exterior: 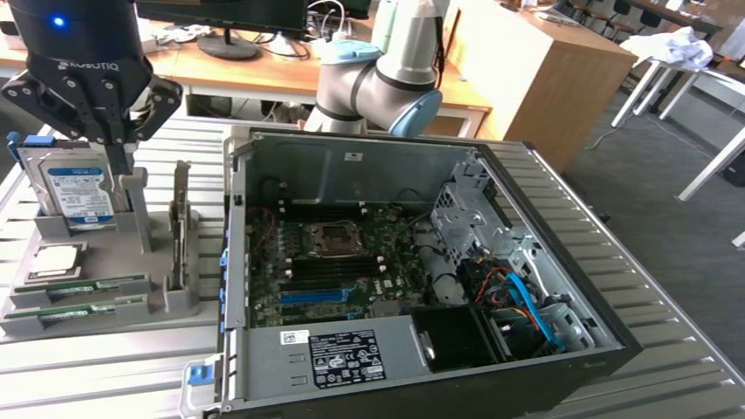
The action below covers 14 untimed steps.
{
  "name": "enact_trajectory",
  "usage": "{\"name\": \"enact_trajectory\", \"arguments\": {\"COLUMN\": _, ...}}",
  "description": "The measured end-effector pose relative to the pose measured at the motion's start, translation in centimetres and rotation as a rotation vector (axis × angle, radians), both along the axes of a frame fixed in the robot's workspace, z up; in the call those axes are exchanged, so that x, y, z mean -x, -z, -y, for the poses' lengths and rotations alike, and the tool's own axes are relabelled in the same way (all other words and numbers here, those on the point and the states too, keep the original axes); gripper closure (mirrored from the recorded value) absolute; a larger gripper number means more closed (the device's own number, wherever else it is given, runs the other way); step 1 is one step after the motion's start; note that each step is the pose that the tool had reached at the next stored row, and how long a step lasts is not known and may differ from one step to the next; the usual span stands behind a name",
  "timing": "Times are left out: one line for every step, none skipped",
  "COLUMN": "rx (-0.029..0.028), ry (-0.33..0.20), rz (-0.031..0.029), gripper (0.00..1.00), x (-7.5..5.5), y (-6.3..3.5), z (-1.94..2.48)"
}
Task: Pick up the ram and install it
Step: 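Pick up the ram and move it above insertion slot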
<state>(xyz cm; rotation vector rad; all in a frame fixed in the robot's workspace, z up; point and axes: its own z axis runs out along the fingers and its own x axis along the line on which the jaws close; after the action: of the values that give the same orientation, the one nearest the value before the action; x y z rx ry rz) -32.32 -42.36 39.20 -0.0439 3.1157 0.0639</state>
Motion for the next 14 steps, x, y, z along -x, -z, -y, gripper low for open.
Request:
{"name": "enact_trajectory", "arguments": {"rx": 0.0, "ry": -0.008, "rz": 0.0001, "gripper": 0.9, "x": 0.0, "y": 0.0, "z": 0.0}}
{"name": "enact_trajectory", "arguments": {"rx": 0.0, "ry": -0.015, "rz": 0.0001, "gripper": 0.9, "x": 0.0, "y": 0.0, "z": 0.0}}
{"name": "enact_trajectory", "arguments": {"rx": 0.0, "ry": -0.022, "rz": 0.0, "gripper": 0.9, "x": 0.0, "y": 0.0, "z": 0.0}}
{"name": "enact_trajectory", "arguments": {"rx": 0.0, "ry": -0.028, "rz": 0.0, "gripper": 0.9, "x": 0.0, "y": 0.0, "z": 0.0}}
{"name": "enact_trajectory", "arguments": {"rx": 0.0, "ry": -0.033, "rz": 0.0001, "gripper": 0.9, "x": 0.0, "y": 0.0, "z": 0.0}}
{"name": "enact_trajectory", "arguments": {"rx": 0.0, "ry": -0.038, "rz": 0.0001, "gripper": 0.9, "x": 0.0, "y": 0.0, "z": 0.0}}
{"name": "enact_trajectory", "arguments": {"rx": 0.0, "ry": -0.044, "rz": 0.0001, "gripper": 0.9, "x": 0.0, "y": 0.0, "z": 0.0}}
{"name": "enact_trajectory", "arguments": {"rx": -0.0001, "ry": -0.049, "rz": 0.0001, "gripper": 0.9, "x": 0.0, "y": 0.0, "z": 0.0}}
{"name": "enact_trajectory", "arguments": {"rx": 0.0, "ry": -0.055, "rz": 0.0001, "gripper": 0.9, "x": 0.0, "y": 0.0, "z": 0.0}}
{"name": "enact_trajectory", "arguments": {"rx": 0.0, "ry": -0.061, "rz": 0.0001, "gripper": 0.9, "x": 0.0, "y": 0.0, "z": 0.0}}
{"name": "enact_trajectory", "arguments": {"rx": 0.0, "ry": -0.067, "rz": 0.0, "gripper": 0.9, "x": 0.0, "y": 0.0, "z": 0.0}}
{"name": "enact_trajectory", "arguments": {"rx": 0.0, "ry": -0.072, "rz": 0.0001, "gripper": 0.9, "x": 0.0, "y": 0.0, "z": 0.0}}
{"name": "enact_trajectory", "arguments": {"rx": 0.0, "ry": -0.077, "rz": 0.0, "gripper": 0.9, "x": 0.0, "y": 0.0, "z": 0.0}}
{"name": "enact_trajectory", "arguments": {"rx": 0.0, "ry": -0.083, "rz": 0.0, "gripper": 0.9, "x": 0.0, "y": 0.0, "z": 0.0}}
